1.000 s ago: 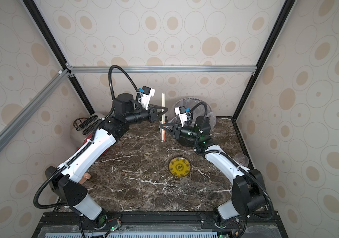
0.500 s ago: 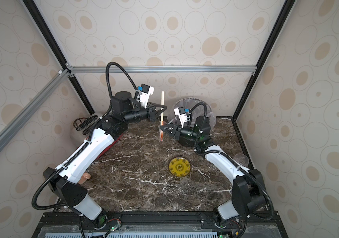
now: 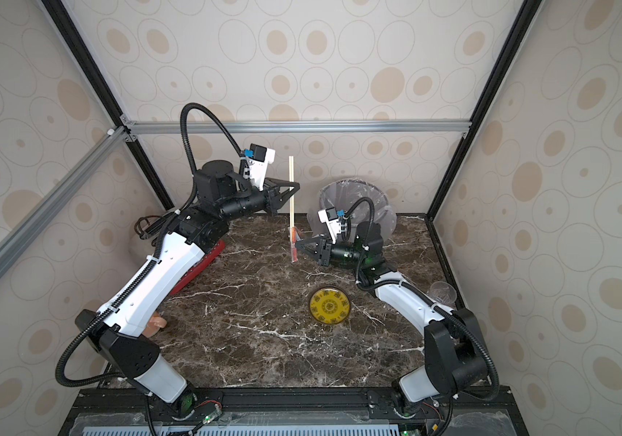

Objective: Remove the packaging of disposable chopsticks
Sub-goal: Remove the packet bag from the disposable chopsticks, then place the packet bag in the trash bin.

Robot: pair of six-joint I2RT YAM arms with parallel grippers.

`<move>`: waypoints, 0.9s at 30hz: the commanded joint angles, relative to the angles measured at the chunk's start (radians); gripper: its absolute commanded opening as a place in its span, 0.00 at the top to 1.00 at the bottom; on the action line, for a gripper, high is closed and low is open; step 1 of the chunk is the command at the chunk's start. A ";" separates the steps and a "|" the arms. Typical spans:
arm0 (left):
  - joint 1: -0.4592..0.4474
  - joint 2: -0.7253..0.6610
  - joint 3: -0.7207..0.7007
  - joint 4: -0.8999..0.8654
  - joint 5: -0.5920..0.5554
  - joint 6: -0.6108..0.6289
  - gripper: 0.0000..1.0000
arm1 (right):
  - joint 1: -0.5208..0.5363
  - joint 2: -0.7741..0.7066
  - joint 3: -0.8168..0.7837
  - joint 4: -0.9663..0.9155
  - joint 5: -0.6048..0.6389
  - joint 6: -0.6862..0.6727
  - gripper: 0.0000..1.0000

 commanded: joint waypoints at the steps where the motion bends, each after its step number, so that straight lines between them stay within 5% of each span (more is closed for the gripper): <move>1: 0.036 -0.028 0.072 -0.036 -0.063 0.059 1.00 | 0.003 -0.035 -0.030 -0.068 0.034 -0.069 1.00; 12: 0.067 -0.105 -0.014 -0.020 -0.112 0.065 1.00 | 0.002 -0.139 -0.070 -0.169 0.232 -0.171 1.00; 19: 0.067 -0.177 -0.181 0.020 -0.080 0.035 1.00 | -0.042 -0.137 0.244 -0.639 0.620 -0.332 1.00; 27: 0.060 -0.243 -0.388 0.121 0.003 0.001 1.00 | -0.089 0.097 0.611 -1.095 1.005 -0.469 1.00</move>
